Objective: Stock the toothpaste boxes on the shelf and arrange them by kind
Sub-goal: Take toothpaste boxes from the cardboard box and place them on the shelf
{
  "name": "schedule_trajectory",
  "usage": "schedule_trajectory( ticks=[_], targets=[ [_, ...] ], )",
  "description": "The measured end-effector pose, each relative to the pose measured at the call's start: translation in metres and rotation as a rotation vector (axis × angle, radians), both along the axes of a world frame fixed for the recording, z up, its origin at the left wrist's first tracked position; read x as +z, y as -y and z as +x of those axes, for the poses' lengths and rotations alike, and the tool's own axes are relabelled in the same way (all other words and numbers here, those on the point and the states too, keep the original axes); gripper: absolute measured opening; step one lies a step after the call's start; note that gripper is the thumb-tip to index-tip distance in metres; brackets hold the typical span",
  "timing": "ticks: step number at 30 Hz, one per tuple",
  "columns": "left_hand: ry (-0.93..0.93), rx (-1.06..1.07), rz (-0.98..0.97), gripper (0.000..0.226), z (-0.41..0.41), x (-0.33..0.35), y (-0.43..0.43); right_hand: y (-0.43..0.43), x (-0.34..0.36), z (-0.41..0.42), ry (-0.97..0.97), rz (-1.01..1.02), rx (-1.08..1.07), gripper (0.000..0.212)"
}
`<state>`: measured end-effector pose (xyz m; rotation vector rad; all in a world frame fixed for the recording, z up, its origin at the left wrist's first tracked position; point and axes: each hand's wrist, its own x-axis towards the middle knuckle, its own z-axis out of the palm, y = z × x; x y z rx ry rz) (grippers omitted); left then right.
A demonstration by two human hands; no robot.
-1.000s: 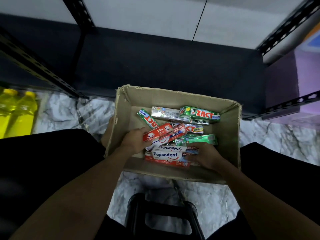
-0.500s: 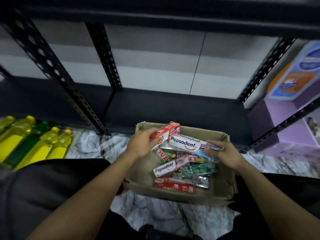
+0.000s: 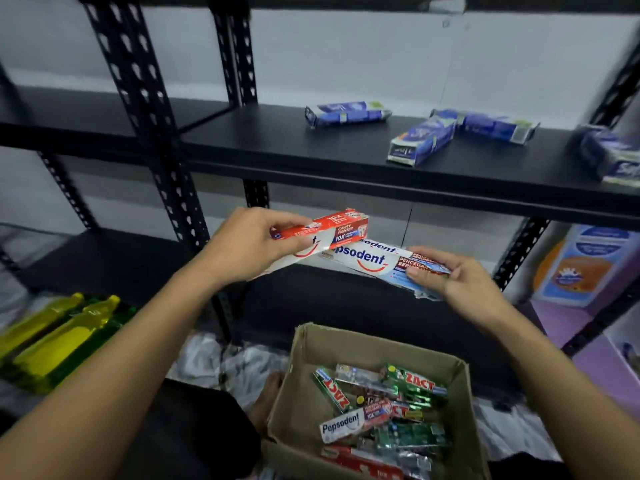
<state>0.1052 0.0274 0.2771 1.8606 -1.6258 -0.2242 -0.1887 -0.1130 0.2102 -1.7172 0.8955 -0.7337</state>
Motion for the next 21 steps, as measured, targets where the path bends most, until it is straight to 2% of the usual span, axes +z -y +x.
schedule_trajectory(
  ticks=[5, 13, 21],
  targets=[
    [0.004, 0.046, -0.116, 0.032, 0.021, 0.056, -0.02, -0.004, 0.059, 0.039, 0.037, -0.158, 0.037, 0.035],
    [0.051, 0.25, -0.153, 0.033, 0.077, 0.107, -0.001, 0.031, 0.118, 0.093, -0.01, -0.408, -0.027, 0.041],
    [0.317, 0.512, -0.155, 0.033, 0.121, 0.121, 0.065, 0.054, 0.142, 0.145, -0.115, -0.538, -0.223, 0.043]
  ],
)
